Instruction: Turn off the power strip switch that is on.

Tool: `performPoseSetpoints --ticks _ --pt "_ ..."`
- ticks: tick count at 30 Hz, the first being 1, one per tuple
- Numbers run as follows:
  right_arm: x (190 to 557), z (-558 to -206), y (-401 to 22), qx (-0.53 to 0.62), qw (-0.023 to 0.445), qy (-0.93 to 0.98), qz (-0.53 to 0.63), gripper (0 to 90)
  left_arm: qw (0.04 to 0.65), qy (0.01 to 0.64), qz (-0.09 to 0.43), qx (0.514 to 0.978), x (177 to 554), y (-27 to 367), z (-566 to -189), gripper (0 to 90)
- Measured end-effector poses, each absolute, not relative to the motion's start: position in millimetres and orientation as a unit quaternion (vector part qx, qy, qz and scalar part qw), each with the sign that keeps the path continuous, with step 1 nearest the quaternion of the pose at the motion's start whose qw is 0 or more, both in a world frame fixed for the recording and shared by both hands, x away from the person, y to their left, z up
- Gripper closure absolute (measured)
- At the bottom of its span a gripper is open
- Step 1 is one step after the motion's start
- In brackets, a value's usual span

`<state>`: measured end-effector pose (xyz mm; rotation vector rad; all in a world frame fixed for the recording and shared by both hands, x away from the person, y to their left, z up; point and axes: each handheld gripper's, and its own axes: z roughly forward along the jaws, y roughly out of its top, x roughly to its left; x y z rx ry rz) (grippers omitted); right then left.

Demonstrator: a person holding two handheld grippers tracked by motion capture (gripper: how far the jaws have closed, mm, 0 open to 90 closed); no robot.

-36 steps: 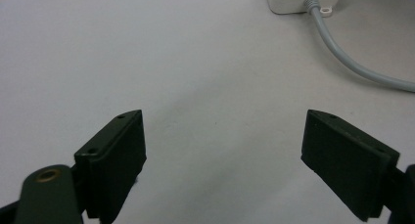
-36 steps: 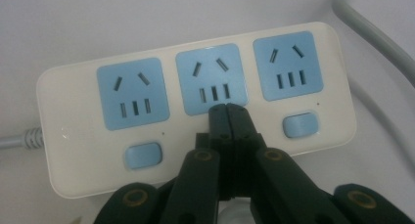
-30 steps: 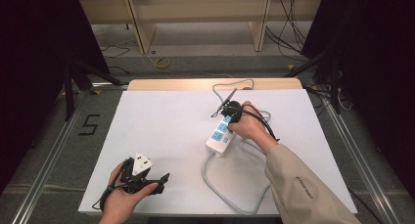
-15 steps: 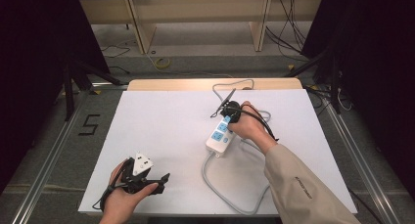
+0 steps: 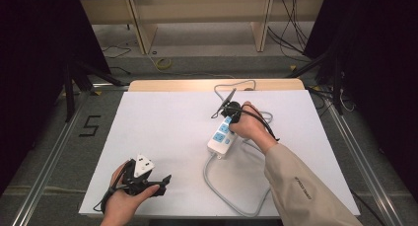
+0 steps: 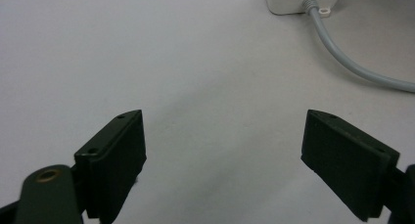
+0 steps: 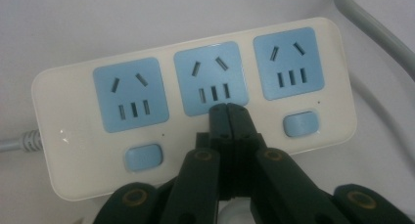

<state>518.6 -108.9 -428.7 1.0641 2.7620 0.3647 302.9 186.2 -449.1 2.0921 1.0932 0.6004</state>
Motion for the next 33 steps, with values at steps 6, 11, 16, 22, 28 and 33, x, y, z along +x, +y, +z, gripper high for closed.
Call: performPoseSetpoints --ticks 6,11,16,22,28,33 --pt "518.7 -428.8 -105.6 0.358 0.083 0.923 0.112 90.0 0.344 0.420 0.231 0.807 302.8 186.0 -448.7 15.9" --pt "520.3 -428.4 -105.7 0.357 0.079 0.925 0.108 90.0 0.345 0.421 0.230 0.807 302.5 185.7 -448.8 15.9" --pt "520.2 -428.6 -105.6 0.357 0.080 0.925 0.106 90.0 0.344 0.420 0.230 0.808 302.6 185.5 -448.7 15.9" --pt "519.8 -429.0 -104.1 0.361 0.077 0.923 0.104 90.0 0.343 0.420 0.230 0.808 302.6 185.5 -448.7 15.9" --pt "519.6 -429.0 -104.0 0.362 0.077 0.923 0.104 90.0 0.343 0.420 0.230 0.808 302.6 185.3 -448.7 15.9" --pt "519.3 -429.2 -103.8 0.359 0.081 0.924 0.103 90.0 0.344 0.420 0.231 0.808 302.4 185.0 -448.7 15.9"
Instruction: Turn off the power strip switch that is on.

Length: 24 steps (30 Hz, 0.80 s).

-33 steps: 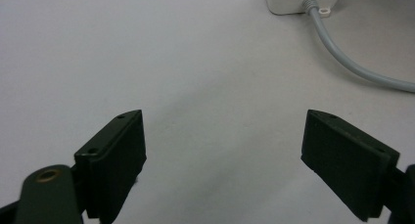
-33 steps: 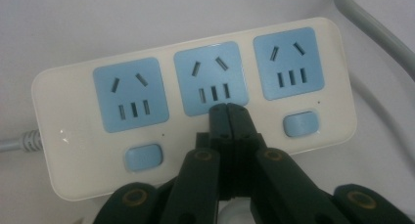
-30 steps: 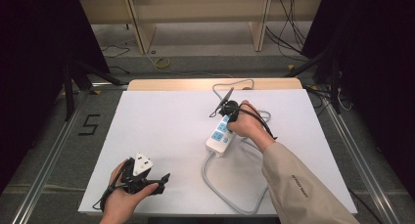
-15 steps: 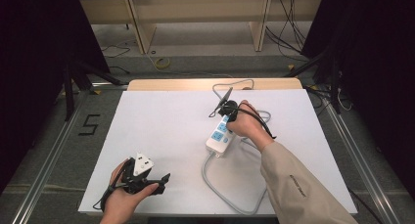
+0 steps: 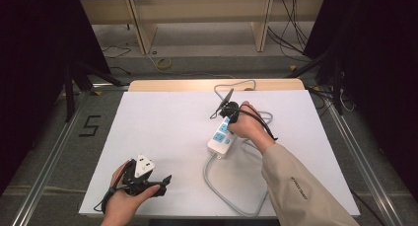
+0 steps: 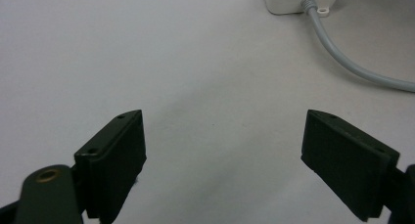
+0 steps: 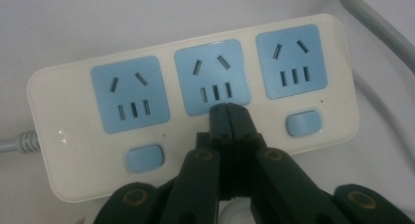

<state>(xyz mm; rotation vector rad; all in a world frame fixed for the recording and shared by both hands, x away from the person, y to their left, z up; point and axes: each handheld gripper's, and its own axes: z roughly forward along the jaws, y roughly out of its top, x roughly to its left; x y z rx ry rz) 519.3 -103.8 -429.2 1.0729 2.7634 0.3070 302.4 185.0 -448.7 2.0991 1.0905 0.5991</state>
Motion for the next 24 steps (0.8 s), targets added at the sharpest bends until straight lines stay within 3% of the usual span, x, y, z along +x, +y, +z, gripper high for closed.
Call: performPoseSetpoints --ticks 24 --pt "519.1 -428.9 -103.8 0.352 0.085 0.926 0.105 90.0 0.346 0.420 0.229 0.807 303.4 185.0 -449.4 15.9"
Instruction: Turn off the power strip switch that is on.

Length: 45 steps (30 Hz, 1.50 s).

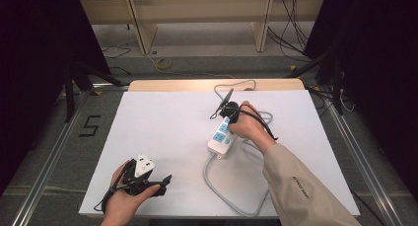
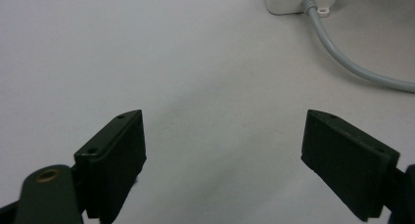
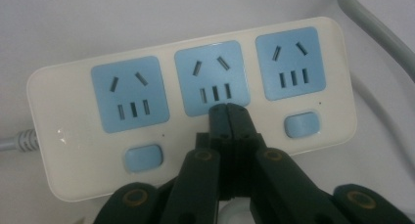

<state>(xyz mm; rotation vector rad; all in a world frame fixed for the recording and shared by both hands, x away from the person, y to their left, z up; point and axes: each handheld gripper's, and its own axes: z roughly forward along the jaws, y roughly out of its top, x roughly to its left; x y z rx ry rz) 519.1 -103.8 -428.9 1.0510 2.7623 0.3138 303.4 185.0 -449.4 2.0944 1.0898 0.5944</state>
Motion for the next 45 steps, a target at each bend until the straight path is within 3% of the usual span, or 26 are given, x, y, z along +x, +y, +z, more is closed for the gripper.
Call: performPoseSetpoints --ticks 45 --pt "520.0 -421.9 -108.7 0.360 0.084 0.921 0.120 90.0 0.346 0.419 0.229 0.808 303.7 184.7 -449.4 15.9"
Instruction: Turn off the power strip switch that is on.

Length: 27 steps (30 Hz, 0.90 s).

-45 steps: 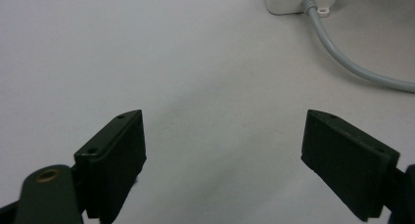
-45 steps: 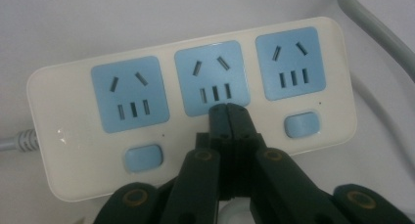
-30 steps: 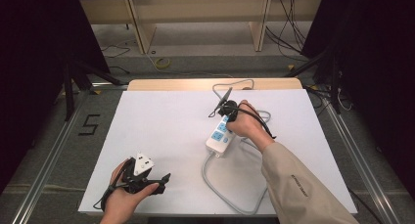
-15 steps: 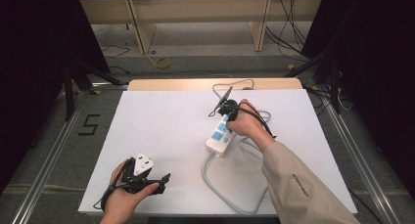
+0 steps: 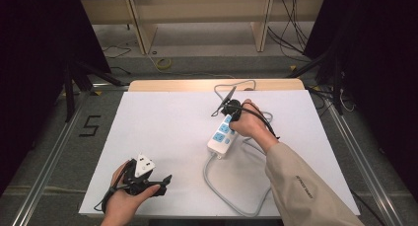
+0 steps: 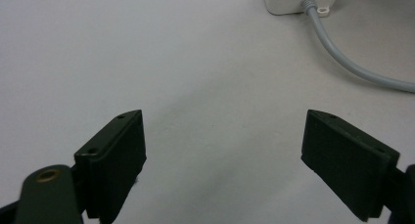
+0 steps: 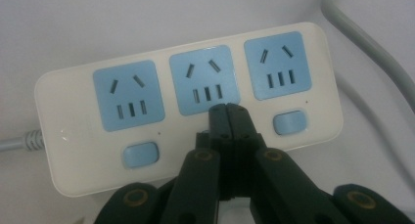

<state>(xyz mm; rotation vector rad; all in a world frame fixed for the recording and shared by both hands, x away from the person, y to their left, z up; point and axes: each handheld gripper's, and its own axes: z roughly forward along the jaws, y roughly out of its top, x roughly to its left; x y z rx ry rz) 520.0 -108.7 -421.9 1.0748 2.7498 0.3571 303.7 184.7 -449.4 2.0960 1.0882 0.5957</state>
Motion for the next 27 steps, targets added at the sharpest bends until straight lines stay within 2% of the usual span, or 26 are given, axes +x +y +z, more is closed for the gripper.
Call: performPoseSetpoints --ticks 27 --pt "508.6 -403.1 -120.0 0.360 0.103 0.909 0.184 90.0 0.344 0.420 0.229 0.808 303.7 184.6 -449.4 15.9"
